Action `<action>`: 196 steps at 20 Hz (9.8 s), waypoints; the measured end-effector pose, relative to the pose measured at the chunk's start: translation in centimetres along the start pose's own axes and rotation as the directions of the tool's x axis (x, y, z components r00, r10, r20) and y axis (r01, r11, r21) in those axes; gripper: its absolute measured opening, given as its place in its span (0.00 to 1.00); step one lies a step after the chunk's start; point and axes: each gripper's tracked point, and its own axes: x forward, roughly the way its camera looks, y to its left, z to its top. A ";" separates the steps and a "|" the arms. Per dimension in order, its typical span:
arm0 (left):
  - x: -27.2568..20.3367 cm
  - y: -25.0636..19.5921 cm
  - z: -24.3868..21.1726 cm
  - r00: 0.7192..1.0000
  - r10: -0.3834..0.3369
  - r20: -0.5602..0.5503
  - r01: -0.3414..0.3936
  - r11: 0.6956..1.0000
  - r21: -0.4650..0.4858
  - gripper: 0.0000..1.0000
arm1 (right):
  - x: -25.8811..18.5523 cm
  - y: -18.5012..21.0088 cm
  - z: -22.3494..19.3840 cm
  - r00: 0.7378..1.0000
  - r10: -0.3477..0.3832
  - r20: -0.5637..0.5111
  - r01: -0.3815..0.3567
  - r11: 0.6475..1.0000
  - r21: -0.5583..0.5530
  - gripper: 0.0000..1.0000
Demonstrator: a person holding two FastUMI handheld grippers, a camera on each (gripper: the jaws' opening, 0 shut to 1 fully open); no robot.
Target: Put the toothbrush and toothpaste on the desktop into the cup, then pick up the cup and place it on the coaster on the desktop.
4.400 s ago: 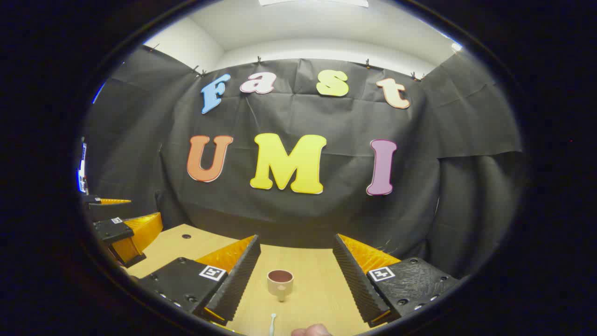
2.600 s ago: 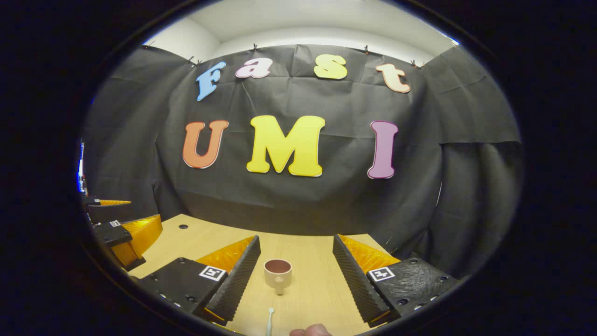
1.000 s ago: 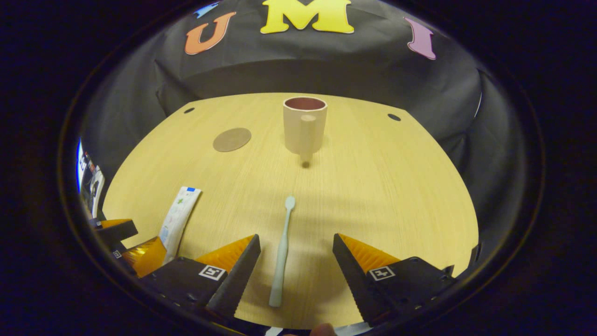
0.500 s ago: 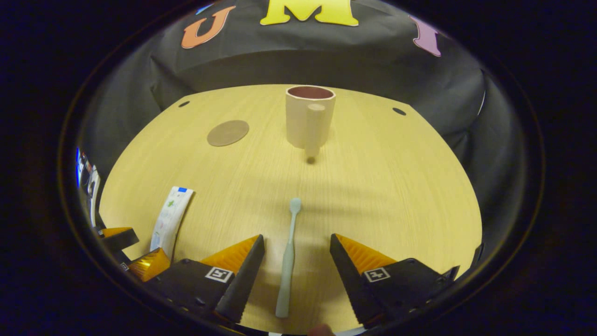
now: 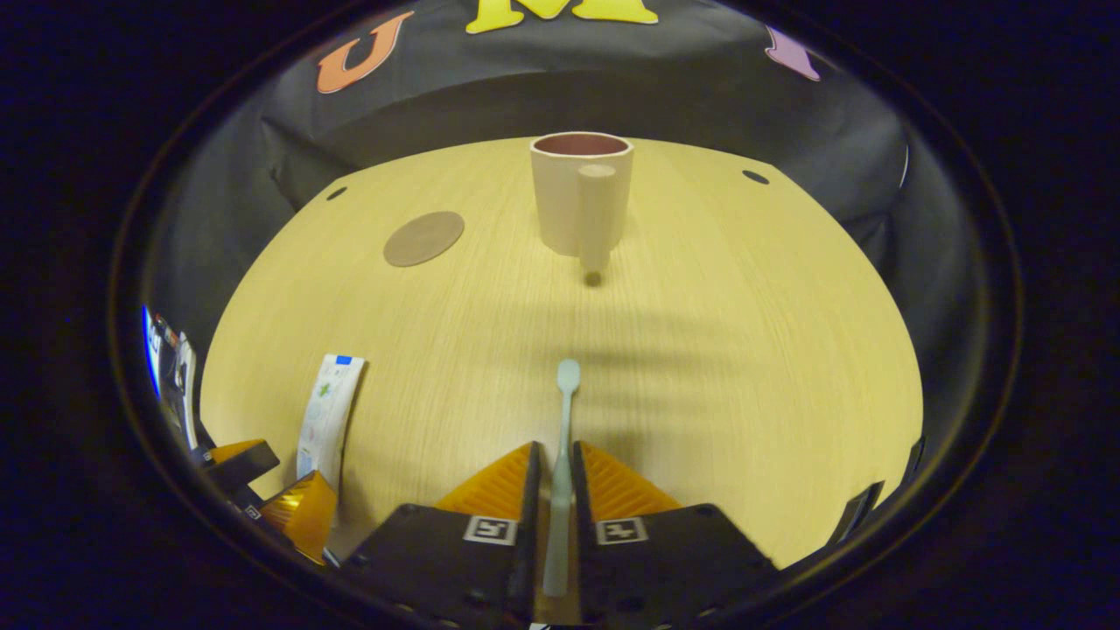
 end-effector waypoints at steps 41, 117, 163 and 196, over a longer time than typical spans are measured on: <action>-0.6 -1.0 1.4 0.998 -0.044 0.040 0.043 0.999 0.031 0.27 | -7.1 -2.8 7.7 0.969 0.051 0.243 -0.051 0.999 -0.006 0.00; 2.7 -16.0 29.5 0.685 -0.282 0.672 0.181 0.959 0.218 0.26 | -7.9 -12.1 27.5 0.759 0.027 0.651 -0.069 0.997 0.038 0.96; -2.2 -6.1 23.9 0.786 -0.060 0.615 0.044 0.998 0.042 0.95 | -6.6 -6.3 20.6 0.918 0.009 0.396 -0.016 1.000 0.014 0.95; -9.8 7.3 20.4 0.878 0.182 0.443 -0.103 0.975 -0.197 0.98 | 6.0 -1.6 16.9 0.930 -0.071 -0.361 0.058 0.997 -0.046 0.28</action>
